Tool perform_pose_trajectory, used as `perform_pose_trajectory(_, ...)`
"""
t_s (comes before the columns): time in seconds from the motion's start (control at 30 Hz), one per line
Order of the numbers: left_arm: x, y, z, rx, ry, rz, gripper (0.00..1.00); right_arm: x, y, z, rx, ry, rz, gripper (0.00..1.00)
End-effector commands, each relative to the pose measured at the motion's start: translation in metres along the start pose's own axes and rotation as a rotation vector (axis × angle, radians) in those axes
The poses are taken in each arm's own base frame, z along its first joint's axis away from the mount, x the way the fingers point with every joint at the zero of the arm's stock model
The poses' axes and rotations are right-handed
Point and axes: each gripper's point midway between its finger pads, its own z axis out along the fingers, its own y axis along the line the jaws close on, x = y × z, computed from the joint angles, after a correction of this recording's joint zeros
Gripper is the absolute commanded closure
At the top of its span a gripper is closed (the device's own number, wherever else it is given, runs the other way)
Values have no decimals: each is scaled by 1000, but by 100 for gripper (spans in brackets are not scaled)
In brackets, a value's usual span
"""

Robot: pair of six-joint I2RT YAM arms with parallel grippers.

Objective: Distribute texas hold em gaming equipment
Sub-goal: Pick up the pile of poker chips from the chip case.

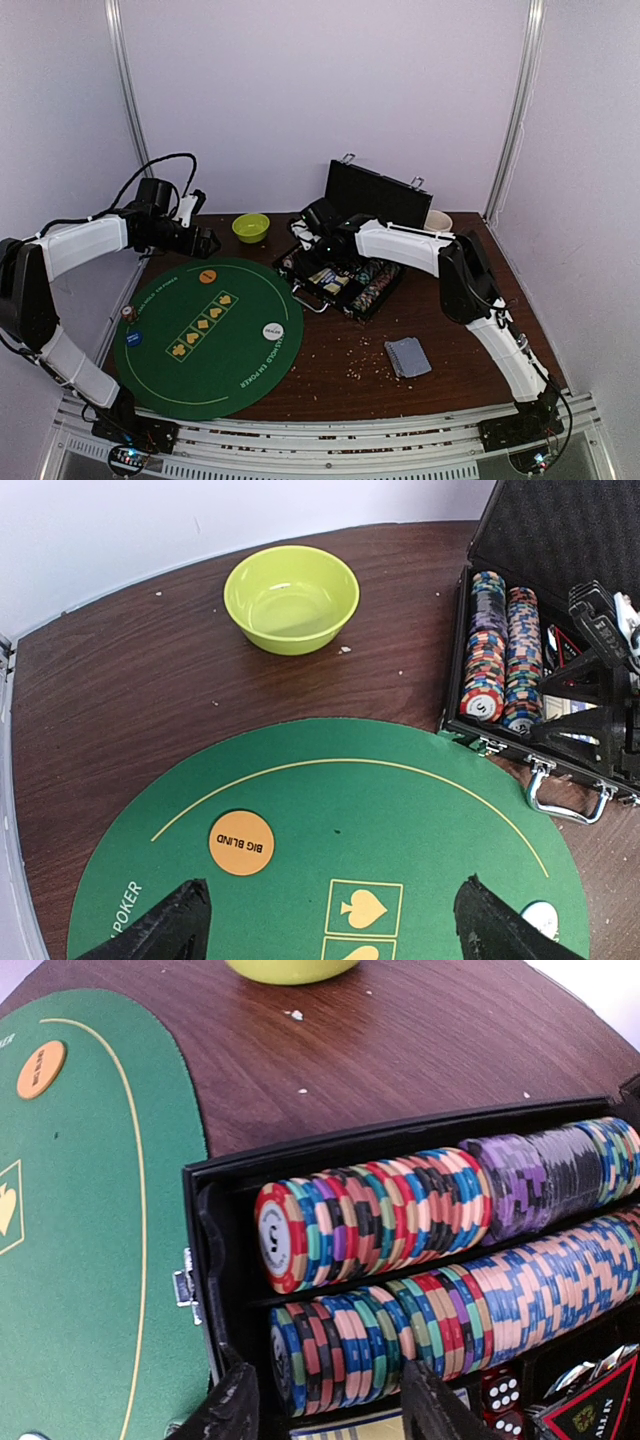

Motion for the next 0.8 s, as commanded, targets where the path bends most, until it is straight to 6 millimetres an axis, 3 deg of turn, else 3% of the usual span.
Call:
perform_pose_trajectory(0.0, -3, 0, -1, -1, -17, 20, 12, 10, -10, 21, 23, 10, 29, 52)
perform_pose_trajectory(0.23, -3, 0, -1, -2, -17, 21, 12, 25, 19, 19, -65, 65, -48, 58)
perform_pose_trajectory(0.5, -3, -1, 1, 9, -14, 18, 12, 12, 54, -5, -166, 34, -129, 69)
perform_pose_trajectory(0.67, -4, -1, -1, 8, -20, 21, 12, -3, 58, -13, -189, -13, -121, 72)
perform_pose_trajectory(0.77, -3, -1, -1, 7, -17, 23, 12, -7, 48, -13, -141, -23, -112, 70)
